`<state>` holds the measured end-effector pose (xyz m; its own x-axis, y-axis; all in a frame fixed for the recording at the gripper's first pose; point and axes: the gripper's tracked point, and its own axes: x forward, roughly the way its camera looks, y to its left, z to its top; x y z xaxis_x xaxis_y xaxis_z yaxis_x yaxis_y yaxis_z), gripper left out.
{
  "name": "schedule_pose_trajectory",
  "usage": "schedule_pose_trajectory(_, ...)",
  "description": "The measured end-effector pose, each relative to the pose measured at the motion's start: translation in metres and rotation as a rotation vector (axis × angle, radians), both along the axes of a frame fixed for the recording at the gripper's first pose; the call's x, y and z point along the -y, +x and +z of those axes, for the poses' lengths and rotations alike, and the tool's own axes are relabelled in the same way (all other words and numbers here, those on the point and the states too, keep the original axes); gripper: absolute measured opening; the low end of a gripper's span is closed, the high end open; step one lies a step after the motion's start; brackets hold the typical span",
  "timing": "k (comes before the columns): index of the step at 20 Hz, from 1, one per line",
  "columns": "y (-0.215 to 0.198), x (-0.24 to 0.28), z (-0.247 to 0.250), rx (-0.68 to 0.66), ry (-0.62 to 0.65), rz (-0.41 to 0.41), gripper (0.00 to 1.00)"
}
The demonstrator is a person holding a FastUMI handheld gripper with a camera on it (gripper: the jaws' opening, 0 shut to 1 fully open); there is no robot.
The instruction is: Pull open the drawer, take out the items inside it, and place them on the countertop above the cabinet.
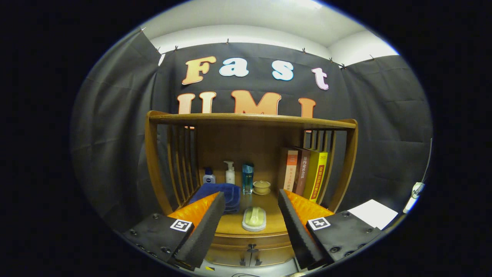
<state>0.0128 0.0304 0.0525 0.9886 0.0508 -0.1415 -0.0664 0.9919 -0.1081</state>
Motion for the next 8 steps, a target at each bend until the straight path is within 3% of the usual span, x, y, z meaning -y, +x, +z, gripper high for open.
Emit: schedule_pose_trajectory(8, 0.0042, -0.0049, -0.0090, -0.014, -0.006, 0.005, 0.94)
